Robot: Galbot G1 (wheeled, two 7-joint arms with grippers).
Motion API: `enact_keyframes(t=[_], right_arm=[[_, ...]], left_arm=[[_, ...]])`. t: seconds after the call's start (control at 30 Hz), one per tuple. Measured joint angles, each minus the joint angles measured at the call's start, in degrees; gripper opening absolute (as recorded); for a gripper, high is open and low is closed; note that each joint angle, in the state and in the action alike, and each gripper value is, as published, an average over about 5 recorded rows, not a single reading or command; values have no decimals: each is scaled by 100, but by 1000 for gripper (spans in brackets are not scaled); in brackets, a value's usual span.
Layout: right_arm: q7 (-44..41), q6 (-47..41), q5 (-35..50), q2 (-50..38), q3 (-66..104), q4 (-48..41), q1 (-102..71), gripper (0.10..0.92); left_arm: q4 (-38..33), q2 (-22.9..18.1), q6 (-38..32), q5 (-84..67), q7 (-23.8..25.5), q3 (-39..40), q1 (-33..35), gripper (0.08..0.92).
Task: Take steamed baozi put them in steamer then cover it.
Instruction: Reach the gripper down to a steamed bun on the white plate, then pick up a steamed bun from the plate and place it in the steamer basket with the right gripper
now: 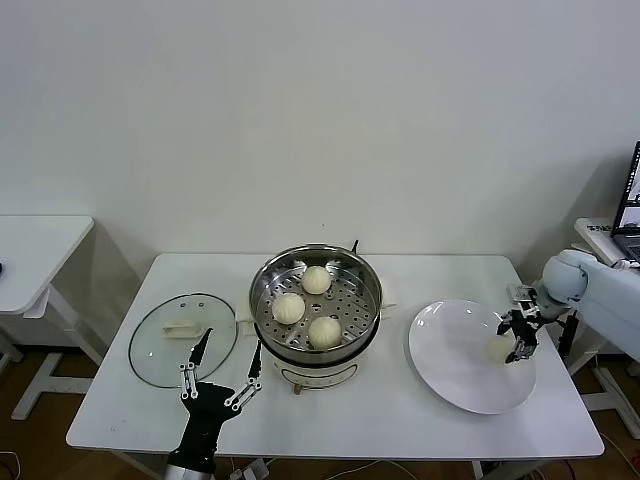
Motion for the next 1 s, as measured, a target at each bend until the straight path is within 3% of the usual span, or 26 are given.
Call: enact_keyframes(t=[0.37,0.67,1.0], right_arm=[[-539,-88,592,363,-941,482,1627,645],[-787,-373,1709,1309,-1909,933,3130,645],[-497,-830,2714,2371,-2488,1255,3649,636]], left_arm=[[-88,91,4,-30,-6,74,-29,823],[-154,108,5,-30,-7,97,7,823],[-176,84,12,-30,-8,74,-9,823]])
